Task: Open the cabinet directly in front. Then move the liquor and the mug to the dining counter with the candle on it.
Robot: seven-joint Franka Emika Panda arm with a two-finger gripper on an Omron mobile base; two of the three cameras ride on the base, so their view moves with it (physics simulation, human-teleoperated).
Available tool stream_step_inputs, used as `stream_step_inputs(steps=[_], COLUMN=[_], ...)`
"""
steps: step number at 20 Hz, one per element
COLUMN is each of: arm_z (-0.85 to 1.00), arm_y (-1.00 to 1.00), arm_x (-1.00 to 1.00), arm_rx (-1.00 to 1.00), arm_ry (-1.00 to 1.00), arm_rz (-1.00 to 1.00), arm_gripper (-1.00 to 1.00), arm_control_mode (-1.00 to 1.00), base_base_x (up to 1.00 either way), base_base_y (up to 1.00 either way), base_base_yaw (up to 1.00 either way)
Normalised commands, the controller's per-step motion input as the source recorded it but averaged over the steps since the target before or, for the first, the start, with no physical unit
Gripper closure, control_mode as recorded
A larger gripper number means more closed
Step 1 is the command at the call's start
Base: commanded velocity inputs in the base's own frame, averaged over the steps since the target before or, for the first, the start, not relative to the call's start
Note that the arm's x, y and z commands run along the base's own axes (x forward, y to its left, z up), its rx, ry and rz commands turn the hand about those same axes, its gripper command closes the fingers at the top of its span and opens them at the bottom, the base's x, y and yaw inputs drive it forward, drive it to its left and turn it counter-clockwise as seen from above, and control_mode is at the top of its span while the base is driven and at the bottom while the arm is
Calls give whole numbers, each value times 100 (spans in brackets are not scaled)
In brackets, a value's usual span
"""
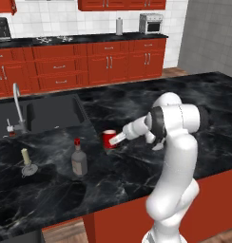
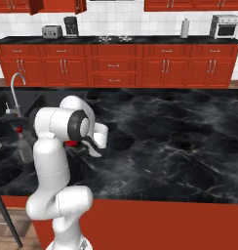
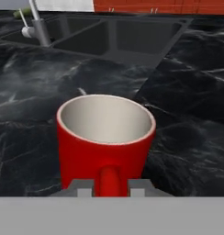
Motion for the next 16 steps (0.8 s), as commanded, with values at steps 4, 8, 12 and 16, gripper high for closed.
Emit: stream_step_inputs(steps=[4, 8, 12, 16], arm_z=[39, 54, 99, 100], arm_y=[0, 1, 3, 0], arm_x=[-6, -19, -73, -100], arm_rx=[0, 0, 2, 13], arm_ry=[-1, -4, -7, -4], arm_rz=[-1, -2, -7, -12], arm_gripper=[-100, -100, -100, -100], arm_control_mode=[-100, -100, -100, -100], base_base_x=[0, 0, 0, 0], base_base_y=[0, 0, 0, 0], base_base_yaw=[0, 0, 0, 0])
